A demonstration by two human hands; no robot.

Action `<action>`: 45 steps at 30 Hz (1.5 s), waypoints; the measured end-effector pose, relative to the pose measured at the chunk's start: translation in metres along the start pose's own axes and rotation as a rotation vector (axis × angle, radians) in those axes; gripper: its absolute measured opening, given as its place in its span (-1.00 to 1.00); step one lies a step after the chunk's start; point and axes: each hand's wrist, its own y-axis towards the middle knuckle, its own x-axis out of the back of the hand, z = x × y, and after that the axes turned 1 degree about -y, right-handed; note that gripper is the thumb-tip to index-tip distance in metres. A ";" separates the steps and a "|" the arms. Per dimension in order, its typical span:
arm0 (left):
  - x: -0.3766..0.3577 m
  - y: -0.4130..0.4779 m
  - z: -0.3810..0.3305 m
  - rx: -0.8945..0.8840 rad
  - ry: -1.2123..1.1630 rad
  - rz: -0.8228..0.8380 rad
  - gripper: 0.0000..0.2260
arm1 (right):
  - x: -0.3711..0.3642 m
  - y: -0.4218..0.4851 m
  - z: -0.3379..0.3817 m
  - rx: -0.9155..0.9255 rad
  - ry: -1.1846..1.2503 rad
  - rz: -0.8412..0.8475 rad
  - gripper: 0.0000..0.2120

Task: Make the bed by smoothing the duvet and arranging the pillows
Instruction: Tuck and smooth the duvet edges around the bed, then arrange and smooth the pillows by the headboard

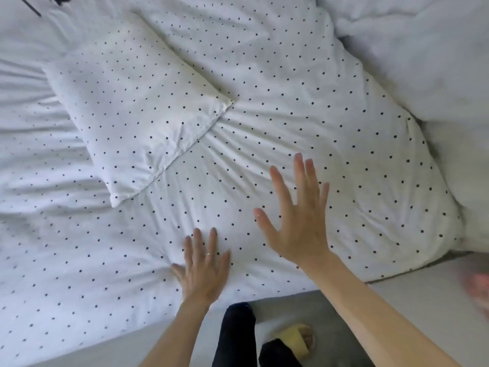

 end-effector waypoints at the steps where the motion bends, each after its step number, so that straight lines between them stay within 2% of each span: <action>1: 0.000 -0.007 0.002 -0.032 -0.023 0.001 -0.45 | -0.013 -0.013 -0.005 0.022 -0.052 0.145 -0.23; 4: 0.000 -0.037 0.040 -0.106 -0.005 0.075 -0.52 | -0.044 -0.079 -0.043 -0.217 -0.472 0.876 0.03; 5: -0.002 -0.047 0.053 -0.108 0.051 0.138 -0.54 | -0.046 -0.097 -0.053 -0.312 -0.583 0.976 0.10; 6: -0.002 -0.056 0.068 -0.090 0.091 0.205 -0.56 | -0.047 -0.101 -0.049 -0.363 -0.639 1.022 0.08; 8: 0.011 -0.057 0.084 -0.045 0.146 0.262 -0.61 | -0.038 -0.073 -0.021 -0.269 -0.694 1.118 -0.23; 9: 0.019 -0.051 0.086 -0.062 0.170 0.217 -0.64 | -0.033 -0.050 0.001 -0.215 -0.641 1.149 -0.42; 11: 0.035 -0.030 0.085 -0.144 0.112 -0.016 -0.69 | -0.027 -0.008 0.036 -0.119 -0.490 1.038 -0.67; 13: 0.057 -0.004 0.064 -0.213 0.024 -0.191 -0.65 | -0.027 0.026 0.059 0.018 -0.357 0.705 -0.63; 14: 0.068 0.007 0.052 -0.241 -0.002 -0.200 -0.59 | -0.030 0.035 0.068 0.093 -0.271 0.523 -0.58; 15: 0.074 0.013 0.043 -0.253 -0.004 -0.173 -0.53 | -0.036 0.034 0.073 0.154 -0.212 0.416 -0.51; 16: 0.076 0.015 0.037 -0.237 0.006 -0.133 -0.48 | -0.041 0.027 0.073 0.183 -0.203 0.382 -0.42; 18: 0.066 0.013 0.042 -0.153 0.021 0.015 -0.38 | -0.053 0.007 0.050 0.139 -0.311 0.571 -0.26; 20: 0.048 0.003 0.053 -0.031 0.090 0.373 -0.28 | -0.060 -0.024 0.013 0.017 -0.470 0.922 -0.18; 21: 0.043 0.002 0.056 0.003 0.163 0.539 -0.25 | -0.058 -0.036 -0.001 -0.027 -0.503 1.047 -0.19; 22: 0.046 0.006 0.053 0.022 0.224 0.630 -0.26 | -0.055 -0.044 -0.012 -0.052 -0.475 1.097 -0.28; 24: 0.072 0.028 0.031 0.008 0.295 0.649 -0.46 | -0.040 -0.042 -0.023 -0.125 -0.289 0.969 -0.54; 25: 0.085 0.038 0.018 -0.017 0.307 0.632 -0.55 | -0.032 -0.037 -0.028 -0.200 -0.229 0.889 -0.59; 27: 0.112 0.054 -0.014 -0.076 0.302 0.547 -0.61 | -0.011 -0.025 -0.047 -0.361 -0.168 0.777 -0.57; 31: 0.150 0.074 -0.085 -0.284 0.163 0.304 -0.55 | 0.035 -0.007 -0.090 -0.599 -0.051 0.604 -0.51; 33: 0.154 0.078 -0.122 -0.405 0.138 0.219 -0.52 | 0.056 -0.005 -0.110 -0.718 0.016 0.451 -0.44; 36: 0.138 0.074 -0.163 -0.528 0.137 0.171 -0.47 | 0.077 -0.019 -0.141 -1.060 0.234 0.172 -0.32; 38: 0.112 0.069 -0.177 -0.574 0.149 0.178 -0.43 | 0.082 -0.033 -0.160 -1.308 0.425 -0.004 -0.21; 40: 0.080 0.067 -0.180 -0.579 0.189 0.253 -0.36 | 0.078 -0.051 -0.176 -1.494 0.590 -0.170 -0.08; 43: 0.055 0.071 -0.174 -0.568 0.262 0.367 -0.27 | 0.060 -0.077 -0.192 -1.667 0.884 -0.402 0.14; 45: 0.063 0.077 -0.171 -0.585 0.166 0.359 -0.33 | 0.060 -0.082 -0.190 -1.692 1.052 -0.457 0.24</action>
